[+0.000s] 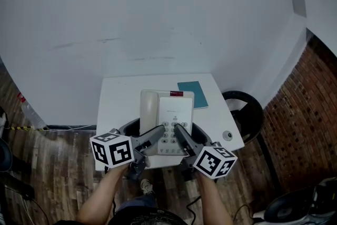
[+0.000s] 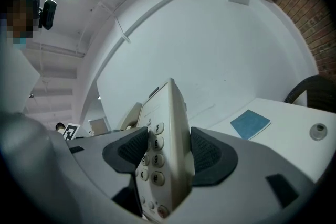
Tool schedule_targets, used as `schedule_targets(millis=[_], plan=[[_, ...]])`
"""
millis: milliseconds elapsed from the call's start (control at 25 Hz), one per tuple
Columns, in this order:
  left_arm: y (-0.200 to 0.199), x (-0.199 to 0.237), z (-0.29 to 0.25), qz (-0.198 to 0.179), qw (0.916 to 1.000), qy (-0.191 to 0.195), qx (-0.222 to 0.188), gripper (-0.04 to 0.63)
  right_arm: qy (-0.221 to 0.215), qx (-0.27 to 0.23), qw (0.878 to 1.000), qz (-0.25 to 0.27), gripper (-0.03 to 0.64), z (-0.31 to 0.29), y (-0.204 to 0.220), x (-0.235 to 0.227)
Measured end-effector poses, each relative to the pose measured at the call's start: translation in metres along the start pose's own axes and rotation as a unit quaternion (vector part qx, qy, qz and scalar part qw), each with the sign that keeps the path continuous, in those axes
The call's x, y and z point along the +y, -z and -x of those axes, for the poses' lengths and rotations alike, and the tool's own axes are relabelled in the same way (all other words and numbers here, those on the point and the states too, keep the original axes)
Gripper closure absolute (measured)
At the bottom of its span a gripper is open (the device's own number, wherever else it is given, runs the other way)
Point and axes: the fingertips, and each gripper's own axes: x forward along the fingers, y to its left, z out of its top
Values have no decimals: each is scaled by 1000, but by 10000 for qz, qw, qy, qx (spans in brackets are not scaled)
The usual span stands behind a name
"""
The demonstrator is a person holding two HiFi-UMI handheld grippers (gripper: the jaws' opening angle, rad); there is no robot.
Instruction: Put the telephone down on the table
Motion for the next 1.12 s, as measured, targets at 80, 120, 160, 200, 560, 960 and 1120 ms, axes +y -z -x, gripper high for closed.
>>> schedule_targets(millis=[80, 120, 160, 200, 560, 960, 1120], plan=[[-9, 22, -11, 71, 9999, -83, 15, 206, -6, 109, 9999, -46, 359, -26, -1, -9], [-14, 34, -17, 115, 9999, -119, 27, 206, -5, 164, 9999, -56, 359, -39, -1, -13], [-19, 45, -22, 165, 9997, -155, 40, 206, -2, 223, 9997, -65, 359, -53, -2, -17], [-24, 57, -27, 219, 9996, -193, 48, 206, 1, 289, 9996, -78, 359, -67, -2, -21], [-60, 148, -69, 563, 9975, -422, 75, 206, -9, 730, 9973, -113, 359, -172, -3, -54], [-50, 189, -111, 751, 9954, -463, 369, 206, 193, 988, 9943, -354, 359, -205, 8, -100], [-38, 204, -124, 879, 9931, -601, 485, 206, 209, 1172, 9916, -496, 359, -214, 19, -120]])
